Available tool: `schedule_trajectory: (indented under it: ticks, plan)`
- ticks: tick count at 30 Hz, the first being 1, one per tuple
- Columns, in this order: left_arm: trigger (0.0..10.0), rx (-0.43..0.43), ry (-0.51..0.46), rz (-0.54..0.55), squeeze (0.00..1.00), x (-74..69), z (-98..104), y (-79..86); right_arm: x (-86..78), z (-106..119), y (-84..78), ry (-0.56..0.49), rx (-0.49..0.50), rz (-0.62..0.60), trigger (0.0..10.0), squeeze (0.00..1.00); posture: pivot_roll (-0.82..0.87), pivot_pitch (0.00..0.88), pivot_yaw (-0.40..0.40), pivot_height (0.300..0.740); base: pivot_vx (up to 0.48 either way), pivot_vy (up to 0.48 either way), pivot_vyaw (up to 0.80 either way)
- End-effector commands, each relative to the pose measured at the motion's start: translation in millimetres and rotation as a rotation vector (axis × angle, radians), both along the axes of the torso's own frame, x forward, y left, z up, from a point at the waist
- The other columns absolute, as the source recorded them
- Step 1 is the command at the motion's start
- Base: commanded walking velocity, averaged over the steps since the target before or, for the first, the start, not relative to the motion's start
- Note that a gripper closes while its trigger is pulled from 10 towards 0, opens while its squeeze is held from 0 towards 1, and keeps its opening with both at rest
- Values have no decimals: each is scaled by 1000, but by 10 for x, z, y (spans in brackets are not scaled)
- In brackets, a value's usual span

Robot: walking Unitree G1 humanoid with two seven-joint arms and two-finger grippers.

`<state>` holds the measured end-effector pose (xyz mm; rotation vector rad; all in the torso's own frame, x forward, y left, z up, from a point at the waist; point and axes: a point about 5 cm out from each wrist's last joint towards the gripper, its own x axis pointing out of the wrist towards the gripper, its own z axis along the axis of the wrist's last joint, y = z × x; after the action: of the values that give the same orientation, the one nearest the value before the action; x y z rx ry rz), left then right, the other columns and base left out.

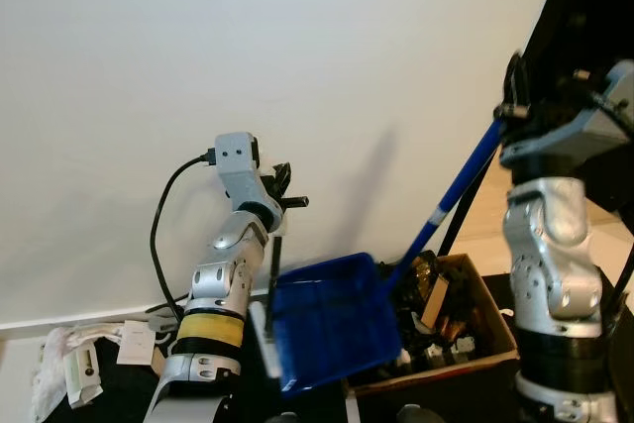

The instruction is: Sweep floor

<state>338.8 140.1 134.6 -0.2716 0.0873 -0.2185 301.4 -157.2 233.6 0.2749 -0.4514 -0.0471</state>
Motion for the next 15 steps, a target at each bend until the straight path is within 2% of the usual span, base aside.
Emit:
schedule_trajectory:
  ticks: [1, 6, 15]
  plan:
    - [10000, 32, -33, -14, 0, 14, 82, 18, -27, 58, 84, -16, 67, 52, 10000, 0, -2, 27, 80, 740, 0, 0, 0]
    - [10000, 52, -43, 9, 0, -17, 75, 53, 9, -26, 322, 30, 92, 135, 10000, 0, 28, 27, 61, 740, 0, 0, 0]
    - [10000, 49, -47, 43, 0, -37, 84, 123, 46, -25, 443, 43, 93, 201, 10000, 0, 48, 26, 42, 740, 0, 34, 0]
